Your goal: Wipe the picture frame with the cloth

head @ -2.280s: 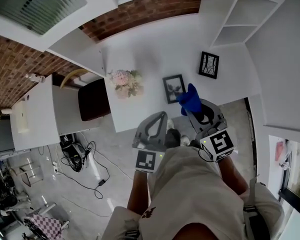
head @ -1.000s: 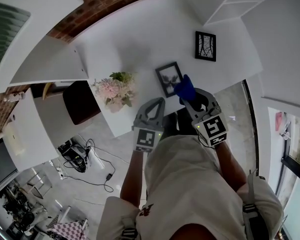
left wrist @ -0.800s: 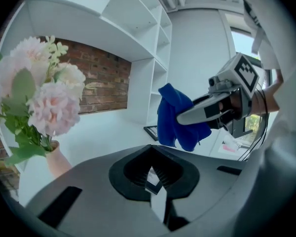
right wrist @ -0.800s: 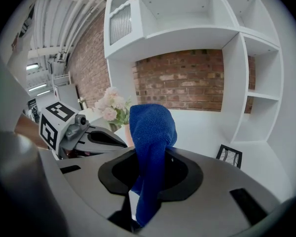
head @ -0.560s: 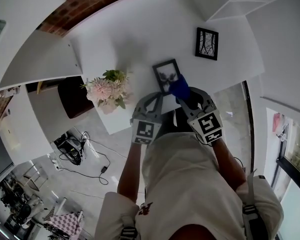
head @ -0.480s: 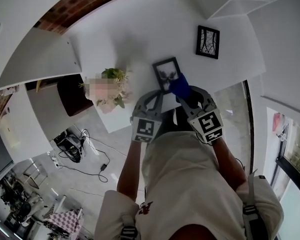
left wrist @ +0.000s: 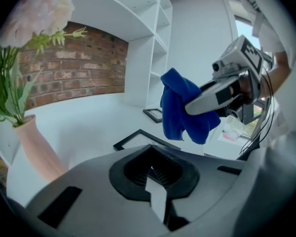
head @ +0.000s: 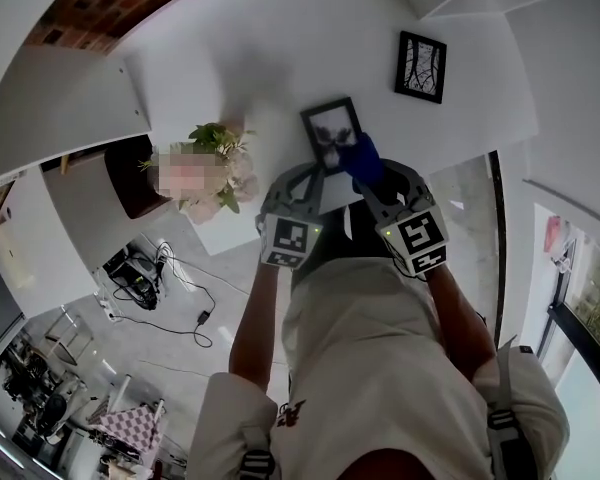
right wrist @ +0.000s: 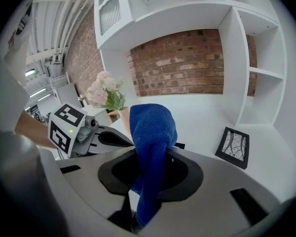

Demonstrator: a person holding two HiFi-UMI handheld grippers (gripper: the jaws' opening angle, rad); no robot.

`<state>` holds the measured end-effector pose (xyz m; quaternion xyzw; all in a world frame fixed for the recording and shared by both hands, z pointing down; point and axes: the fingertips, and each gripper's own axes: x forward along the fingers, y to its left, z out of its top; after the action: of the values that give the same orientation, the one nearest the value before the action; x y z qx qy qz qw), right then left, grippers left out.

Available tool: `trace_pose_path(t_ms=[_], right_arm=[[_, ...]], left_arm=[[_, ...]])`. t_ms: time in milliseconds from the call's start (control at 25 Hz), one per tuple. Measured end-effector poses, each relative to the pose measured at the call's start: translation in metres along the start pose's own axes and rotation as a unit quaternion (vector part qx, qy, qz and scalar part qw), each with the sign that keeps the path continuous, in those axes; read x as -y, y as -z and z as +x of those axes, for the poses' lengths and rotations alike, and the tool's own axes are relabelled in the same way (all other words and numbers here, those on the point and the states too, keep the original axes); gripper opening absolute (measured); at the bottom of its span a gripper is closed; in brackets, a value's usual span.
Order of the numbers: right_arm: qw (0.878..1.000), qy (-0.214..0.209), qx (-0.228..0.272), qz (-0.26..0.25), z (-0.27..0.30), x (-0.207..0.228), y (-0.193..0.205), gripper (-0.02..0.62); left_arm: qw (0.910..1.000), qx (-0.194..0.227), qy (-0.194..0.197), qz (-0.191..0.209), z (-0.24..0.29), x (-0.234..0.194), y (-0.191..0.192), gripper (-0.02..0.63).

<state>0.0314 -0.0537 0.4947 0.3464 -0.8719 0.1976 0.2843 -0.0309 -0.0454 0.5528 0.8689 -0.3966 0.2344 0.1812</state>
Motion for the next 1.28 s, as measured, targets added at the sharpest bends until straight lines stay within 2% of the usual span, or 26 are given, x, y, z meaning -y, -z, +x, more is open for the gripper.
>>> trace_pose_path(t_ms=[320, 760, 1280], right_arm=[[1.0, 0.003, -0.01, 0.005, 0.01, 0.0, 0.012, 0.1], [0.999, -0.008, -0.029, 0.021, 0.03, -0.005, 0.028, 0.107], [0.999, -0.012, -0.041, 0.017, 0.055, -0.005, 0.038, 0.112]], left_arm=[[0.999, -0.044, 0.011, -0.003, 0.013, -0.002, 0.02, 0.0], [0.9972, -0.071, 0.021, -0.005, 0.03, -0.004, 0.034, 0.0], [0.9952, -0.097, 0.014, -0.008, 0.039, -0.004, 0.044, 0.0]])
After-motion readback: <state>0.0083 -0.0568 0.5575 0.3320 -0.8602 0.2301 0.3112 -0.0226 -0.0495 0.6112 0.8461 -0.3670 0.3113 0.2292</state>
